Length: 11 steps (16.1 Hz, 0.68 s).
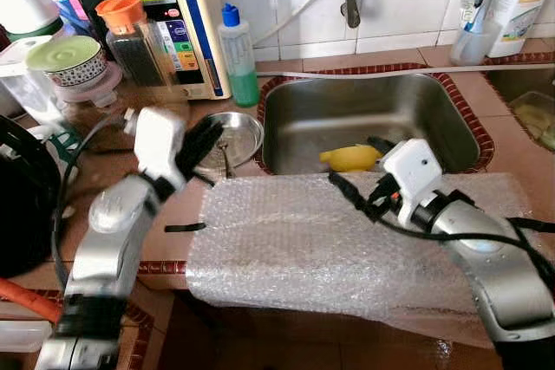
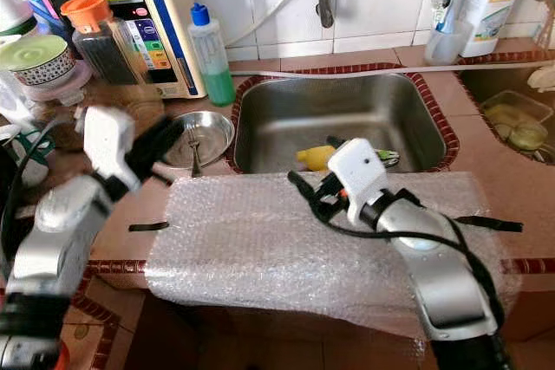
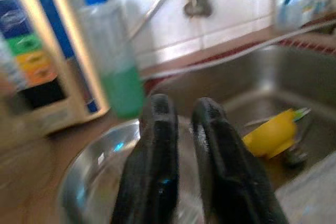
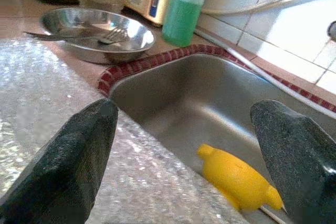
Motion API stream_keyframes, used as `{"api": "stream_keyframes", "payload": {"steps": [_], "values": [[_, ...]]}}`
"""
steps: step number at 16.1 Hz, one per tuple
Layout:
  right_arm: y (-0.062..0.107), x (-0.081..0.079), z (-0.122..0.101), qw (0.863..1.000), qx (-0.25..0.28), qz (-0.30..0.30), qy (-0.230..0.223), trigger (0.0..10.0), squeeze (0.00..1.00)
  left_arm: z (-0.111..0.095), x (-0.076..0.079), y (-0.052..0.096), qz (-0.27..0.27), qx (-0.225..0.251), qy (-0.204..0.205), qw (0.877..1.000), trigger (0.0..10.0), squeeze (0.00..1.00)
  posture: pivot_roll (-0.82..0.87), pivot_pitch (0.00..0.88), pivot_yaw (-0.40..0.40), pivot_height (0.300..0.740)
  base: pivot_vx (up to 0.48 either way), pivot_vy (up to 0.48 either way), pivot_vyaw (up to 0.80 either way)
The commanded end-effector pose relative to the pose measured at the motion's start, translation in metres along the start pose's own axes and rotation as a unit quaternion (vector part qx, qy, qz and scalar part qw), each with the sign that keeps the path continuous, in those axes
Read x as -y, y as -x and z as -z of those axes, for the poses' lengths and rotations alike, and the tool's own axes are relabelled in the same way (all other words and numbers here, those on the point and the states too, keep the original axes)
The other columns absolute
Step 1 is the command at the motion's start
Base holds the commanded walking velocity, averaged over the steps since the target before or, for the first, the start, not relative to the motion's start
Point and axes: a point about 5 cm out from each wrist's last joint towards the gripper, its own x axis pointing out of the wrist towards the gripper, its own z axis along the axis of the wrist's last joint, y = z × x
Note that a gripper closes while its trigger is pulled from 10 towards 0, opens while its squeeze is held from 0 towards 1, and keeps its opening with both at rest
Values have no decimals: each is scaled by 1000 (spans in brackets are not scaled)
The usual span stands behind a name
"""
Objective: Kitchen organization
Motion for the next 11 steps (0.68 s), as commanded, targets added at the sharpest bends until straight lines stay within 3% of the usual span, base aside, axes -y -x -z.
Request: {"api": "stream_keyframes", "payload": {"steps": [1, 3, 6, 7, 11], "values": [[-2, -5, -2, 1000, 8, -10, 4, 10000, 0, -3, -7, 5, -13, 10, -31, 999, 10000, 1000, -307, 93, 187, 740, 0, 0, 0], [-1, -12, 2, 999, -4, -38, 1, 10000, 0, 7, -10, 14, -14, 3, -58, 998, 10000, 1000, -308, 93, 187, 740, 0, 0, 0], [2, -24, 7, 997, -13, -70, -23, 10000, 0, 12, -7, 19, -8, 0, -57, 998, 10000, 1000, -307, 96, 185, 740, 0, 0, 0], [5, -34, 10, 994, -19, -99, -41, 10000, 0, 18, -5, 21, -2, -6, -63, 998, 10000, 1000, -309, 99, 185, 740, 0, 0, 0], [10, -52, 17, 988, -39, -140, -43, 10000, 0, 28, 5, 26, 23, -13, -84, 996, 10000, 1000, -308, 109, 187, 740, 0, 0, 0]]}}
